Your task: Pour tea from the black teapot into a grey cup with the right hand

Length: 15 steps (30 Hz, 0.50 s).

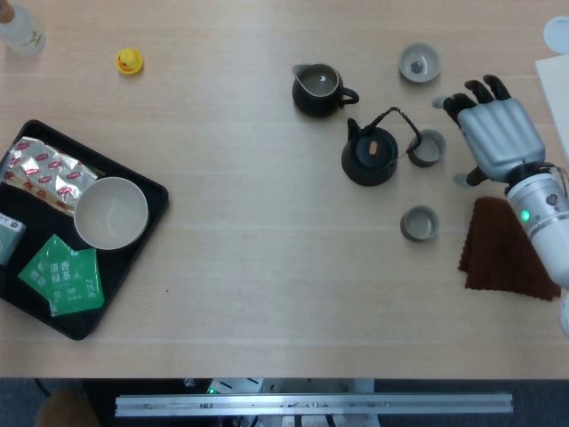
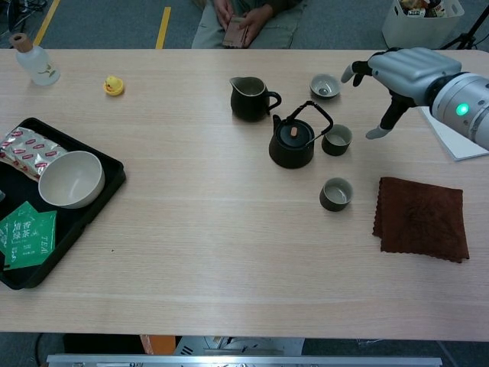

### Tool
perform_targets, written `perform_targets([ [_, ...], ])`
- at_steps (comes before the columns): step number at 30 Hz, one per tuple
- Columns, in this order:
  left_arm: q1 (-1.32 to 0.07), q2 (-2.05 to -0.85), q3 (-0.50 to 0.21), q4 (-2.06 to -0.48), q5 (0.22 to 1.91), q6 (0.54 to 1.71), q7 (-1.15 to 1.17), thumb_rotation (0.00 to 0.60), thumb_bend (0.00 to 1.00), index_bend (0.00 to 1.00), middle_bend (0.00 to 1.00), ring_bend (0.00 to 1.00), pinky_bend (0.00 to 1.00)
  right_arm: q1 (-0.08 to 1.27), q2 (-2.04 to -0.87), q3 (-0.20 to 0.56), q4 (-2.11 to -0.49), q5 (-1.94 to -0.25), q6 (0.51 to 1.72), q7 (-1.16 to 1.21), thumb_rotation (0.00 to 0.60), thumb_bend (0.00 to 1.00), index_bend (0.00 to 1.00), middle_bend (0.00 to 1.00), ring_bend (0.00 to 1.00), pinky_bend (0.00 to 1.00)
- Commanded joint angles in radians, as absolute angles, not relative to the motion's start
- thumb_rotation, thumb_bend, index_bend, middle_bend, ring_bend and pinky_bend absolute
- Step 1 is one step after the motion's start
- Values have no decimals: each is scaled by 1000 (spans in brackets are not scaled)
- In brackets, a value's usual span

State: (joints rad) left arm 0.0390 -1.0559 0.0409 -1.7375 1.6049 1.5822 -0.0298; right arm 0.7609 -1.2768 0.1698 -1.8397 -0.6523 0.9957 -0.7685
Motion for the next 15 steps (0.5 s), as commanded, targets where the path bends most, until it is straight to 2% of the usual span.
perform_targets([
  [1,38,-1056,40,-1737,1604,1582,-31,600,295,69,113,30,15,780,-1306,168,-1815,-624,1001,-766,600,0,196,257,91,64],
  [15,41,-1056,38,-1715,1590,1579,-55,600,295,69,113,30,15,887,-1408,143,-1748,-460,992,-812,598,0,197,257,91,64],
])
